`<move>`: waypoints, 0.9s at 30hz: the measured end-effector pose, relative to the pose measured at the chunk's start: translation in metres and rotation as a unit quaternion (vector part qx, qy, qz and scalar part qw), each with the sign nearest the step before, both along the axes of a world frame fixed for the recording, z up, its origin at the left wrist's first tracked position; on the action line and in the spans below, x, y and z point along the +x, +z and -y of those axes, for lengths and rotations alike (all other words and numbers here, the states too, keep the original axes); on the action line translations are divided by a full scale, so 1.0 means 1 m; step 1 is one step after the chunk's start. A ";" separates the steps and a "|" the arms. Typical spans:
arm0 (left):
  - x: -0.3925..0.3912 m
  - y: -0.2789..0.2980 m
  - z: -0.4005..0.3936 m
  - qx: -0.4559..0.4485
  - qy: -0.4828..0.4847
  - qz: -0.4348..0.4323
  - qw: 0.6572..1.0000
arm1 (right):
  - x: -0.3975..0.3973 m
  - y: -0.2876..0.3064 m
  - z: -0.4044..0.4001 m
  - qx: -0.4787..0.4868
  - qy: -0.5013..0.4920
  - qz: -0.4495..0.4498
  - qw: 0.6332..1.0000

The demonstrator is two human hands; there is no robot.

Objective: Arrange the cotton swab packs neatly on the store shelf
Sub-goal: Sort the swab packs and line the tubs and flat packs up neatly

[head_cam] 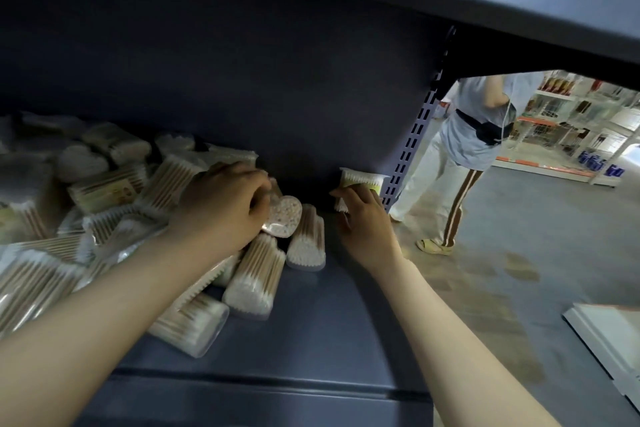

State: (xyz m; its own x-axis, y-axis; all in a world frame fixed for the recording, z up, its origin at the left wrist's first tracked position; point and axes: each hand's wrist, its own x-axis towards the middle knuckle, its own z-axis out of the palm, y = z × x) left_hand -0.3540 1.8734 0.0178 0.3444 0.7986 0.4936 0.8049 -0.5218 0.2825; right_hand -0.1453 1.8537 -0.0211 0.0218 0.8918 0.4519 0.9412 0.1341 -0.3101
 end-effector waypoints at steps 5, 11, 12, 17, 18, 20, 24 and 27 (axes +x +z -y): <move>-0.028 0.001 0.012 0.016 0.032 0.008 0.999 | -0.018 0.003 0.010 0.003 -0.001 -0.042 0.999; -0.064 0.007 0.025 0.011 0.058 -0.007 0.998 | -0.046 0.013 0.026 0.064 -0.001 -0.086 0.994; -0.069 0.007 0.027 0.008 0.059 -0.003 0.998 | -0.053 0.016 0.029 0.067 0.007 -0.095 0.993; -0.094 0.007 0.039 0.006 0.053 -0.009 0.999 | -0.088 0.026 0.044 0.058 0.017 -0.100 0.993; -0.099 0.007 0.040 0.009 0.054 -0.013 0.998 | -0.095 0.027 0.048 0.055 0.020 -0.105 0.993; -0.110 0.005 0.042 0.008 0.058 -0.016 0.998 | -0.109 0.028 0.055 0.035 0.032 -0.119 0.992; -0.128 0.000 0.043 -0.001 0.063 -0.019 0.998 | -0.133 0.023 0.065 -0.002 0.055 -0.099 0.994; -0.138 -0.005 0.044 -0.006 0.043 -0.021 0.999 | -0.148 0.023 0.072 0.011 0.053 -0.099 0.994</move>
State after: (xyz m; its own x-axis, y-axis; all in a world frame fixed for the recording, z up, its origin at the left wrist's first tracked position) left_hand -0.4917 1.8292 0.0130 0.2952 0.8317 0.4702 0.8575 -0.4477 0.2534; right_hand -0.2934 1.7820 0.0014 0.0197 0.8836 0.4679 0.8421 0.2376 -0.4841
